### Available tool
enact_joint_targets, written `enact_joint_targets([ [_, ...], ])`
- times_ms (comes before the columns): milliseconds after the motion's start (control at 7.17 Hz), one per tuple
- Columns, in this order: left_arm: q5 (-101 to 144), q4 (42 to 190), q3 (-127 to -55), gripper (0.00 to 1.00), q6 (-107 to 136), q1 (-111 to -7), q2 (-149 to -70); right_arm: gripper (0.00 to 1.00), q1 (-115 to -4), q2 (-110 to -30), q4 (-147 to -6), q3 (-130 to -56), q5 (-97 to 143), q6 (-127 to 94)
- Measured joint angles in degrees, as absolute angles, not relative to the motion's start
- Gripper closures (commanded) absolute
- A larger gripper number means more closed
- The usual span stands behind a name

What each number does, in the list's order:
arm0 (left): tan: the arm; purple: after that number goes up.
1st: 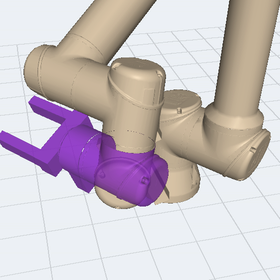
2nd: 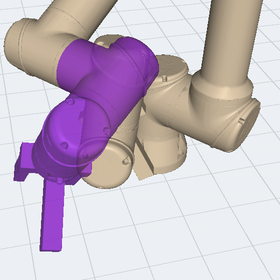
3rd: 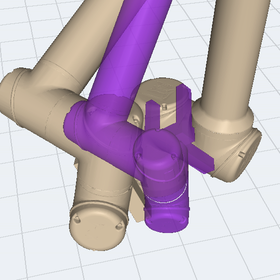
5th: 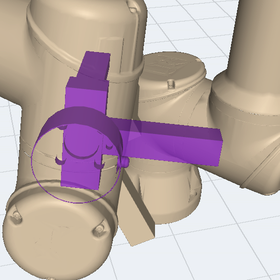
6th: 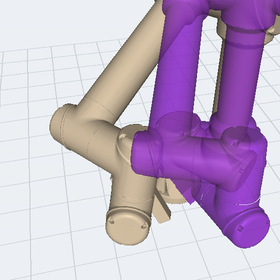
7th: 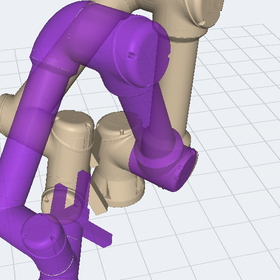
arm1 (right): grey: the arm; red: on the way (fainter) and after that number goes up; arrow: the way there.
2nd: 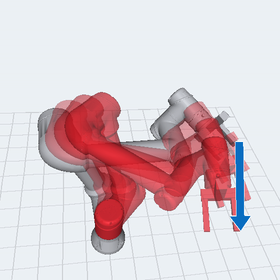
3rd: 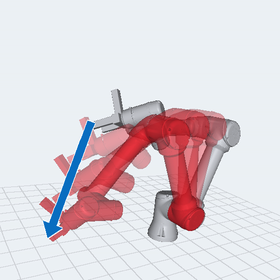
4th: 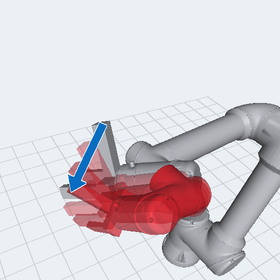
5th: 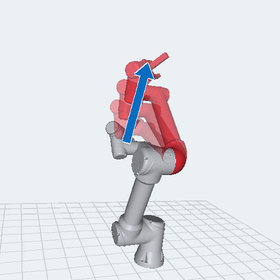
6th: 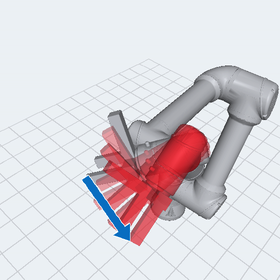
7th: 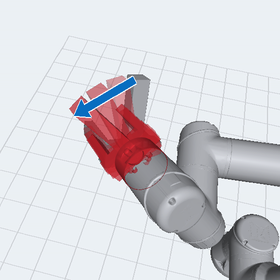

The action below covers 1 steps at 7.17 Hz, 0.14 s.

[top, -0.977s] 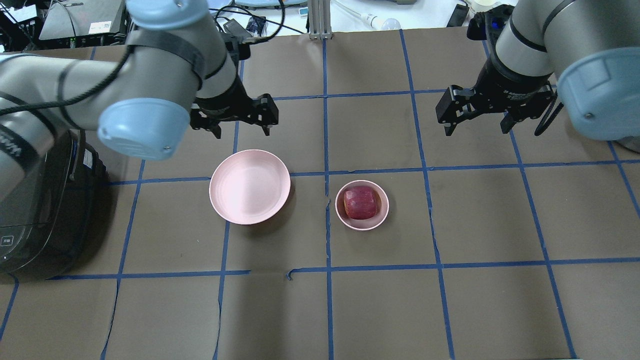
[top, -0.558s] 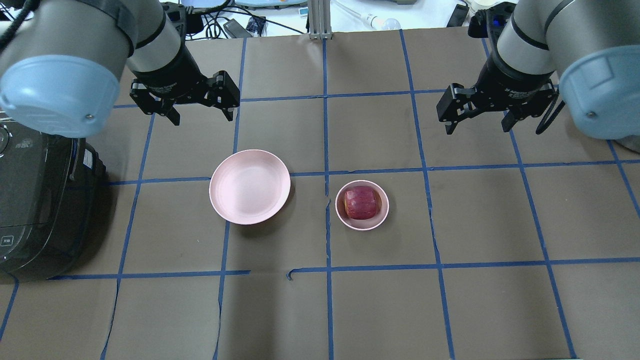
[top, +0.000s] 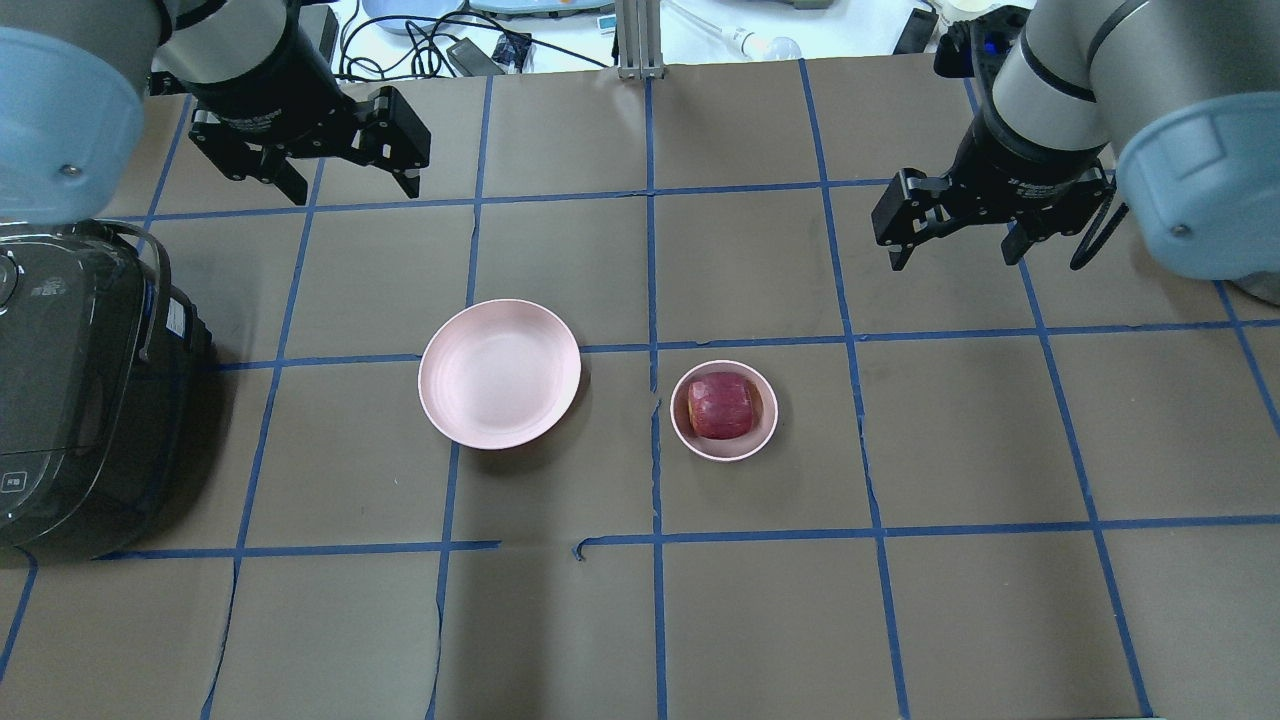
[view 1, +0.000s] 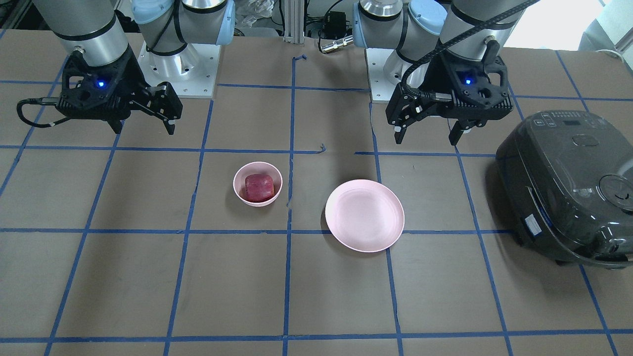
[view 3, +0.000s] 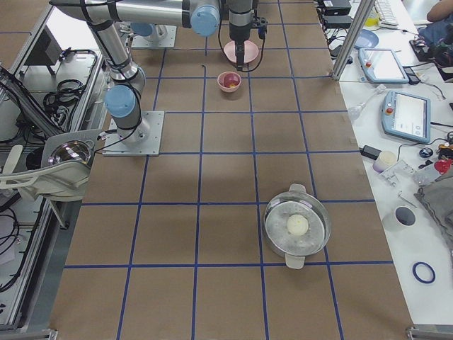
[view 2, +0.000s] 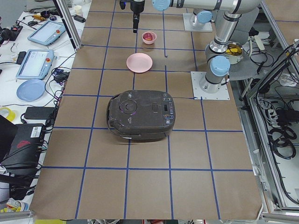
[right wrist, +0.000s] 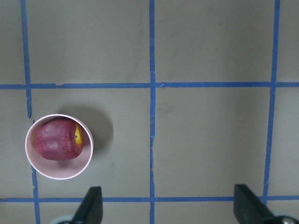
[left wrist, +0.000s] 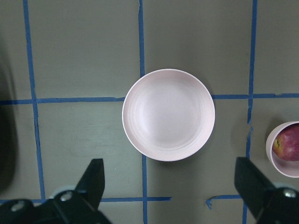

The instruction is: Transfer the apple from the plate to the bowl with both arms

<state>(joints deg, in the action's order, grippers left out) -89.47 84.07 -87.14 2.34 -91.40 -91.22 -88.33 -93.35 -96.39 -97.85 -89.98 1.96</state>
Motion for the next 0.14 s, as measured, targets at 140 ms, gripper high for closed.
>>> enact_joint_targets([
  [140,-89.56,85.61,-86.21,0.0,1.76,-90.87,-91.18,0.0,-88.32,-93.36,-96.36,-97.86,-90.04,2.07],
])
